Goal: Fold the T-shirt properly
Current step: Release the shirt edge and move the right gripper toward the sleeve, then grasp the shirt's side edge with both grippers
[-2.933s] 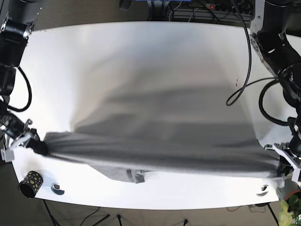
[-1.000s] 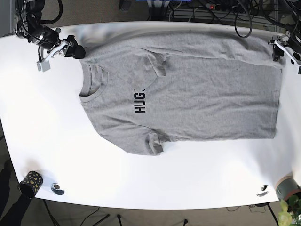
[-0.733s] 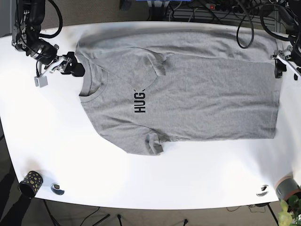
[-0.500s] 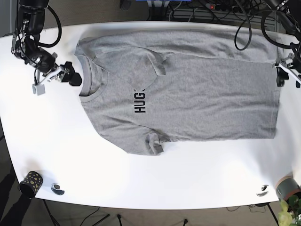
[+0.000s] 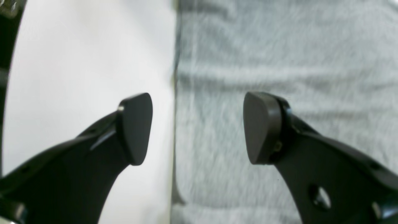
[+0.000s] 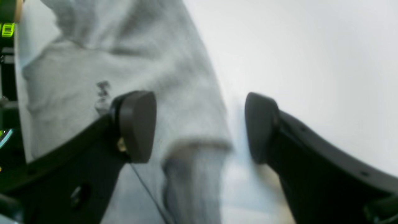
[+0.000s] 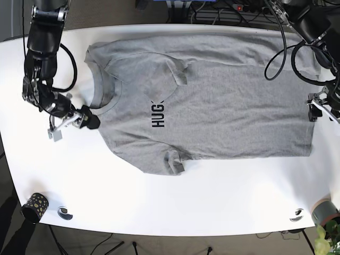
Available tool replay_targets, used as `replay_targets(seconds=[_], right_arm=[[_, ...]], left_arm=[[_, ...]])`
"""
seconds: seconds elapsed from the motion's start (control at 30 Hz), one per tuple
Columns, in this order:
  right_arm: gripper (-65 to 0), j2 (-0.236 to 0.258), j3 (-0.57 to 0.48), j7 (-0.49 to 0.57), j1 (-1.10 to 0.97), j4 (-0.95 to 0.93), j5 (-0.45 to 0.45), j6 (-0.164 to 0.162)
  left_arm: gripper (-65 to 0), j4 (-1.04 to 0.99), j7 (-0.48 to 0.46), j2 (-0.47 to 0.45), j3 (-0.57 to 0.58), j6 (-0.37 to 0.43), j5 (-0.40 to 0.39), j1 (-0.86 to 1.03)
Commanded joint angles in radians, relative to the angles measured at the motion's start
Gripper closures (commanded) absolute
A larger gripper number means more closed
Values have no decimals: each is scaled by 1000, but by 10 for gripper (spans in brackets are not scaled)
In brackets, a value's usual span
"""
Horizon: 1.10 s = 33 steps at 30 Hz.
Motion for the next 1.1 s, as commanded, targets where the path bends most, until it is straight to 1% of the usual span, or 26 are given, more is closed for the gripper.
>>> replay_targets(seconds=[0.0,0.03,0.13,0.17,0.27,0.3,0.43,0.5,0.6,0.67,0.77,0.83,0.87,0.93,0.97,1.07], right_arm=[[-430,2,9,14,53,-13,-41,10],[-430,0,9,17,73,-26,-70,10],[-430,-27,3,46,129,-64,-147,16],[-430,-35,3,57,145,-86,-178,29],[-430,-63,3,79,191,-153,-253,79],[-430,-75,3,95,208,-187,-282,101],[-430,-109,6,143,220,-250,-359,156],[-430,-119,3,146,220,-250,-368,164],[-430,-145,0,145,220,-250,-370,164],[-430,-159,0,141,220,-250,-370,164],[-430,-167,0,141,218,-250,-370,164],[-430,-178,-2,141,218,-250,-371,164],[-430,-181,-2,141,218,-250,-371,164],[-428,-185,-2,141,218,-250,-371,164],[-422,-187,-2,141,218,-250,-371,162],[-342,-187,-2,141,218,-250,-371,164]], left_arm=[[-422,-4,-16,-21,-4,0,-5,-35],[-422,-12,-16,-21,-4,0,-5,-46],[-421,-30,-17,-21,-4,0,-5,-73],[-421,-38,-17,-22,-4,0,-5,-81],[-421,-58,-17,-24,-4,0,-5,-93],[-421,-67,-17,-25,-4,0,-4,-102],[-421,-100,-19,-29,-4,0,-4,-121],[-421,-113,-27,-30,-2,0,-4,-121],[-422,-149,-86,-44,1,24,-2,-121],[-424,-192,-132,-45,27,60,-2,-121],[-426,-253,-185,-95,95,127,-4,-122],[-426,-293,-229,-105,127,172,-5,-141],[-426,-325,-260,-108,139,199,-4,-159],[-426,-374,-290,-119,142,241,-4,-179],[-426,-400,-306,-130,142,267,-4,-193],[-426,-475,-346,-150,142,328,-4,-231]])
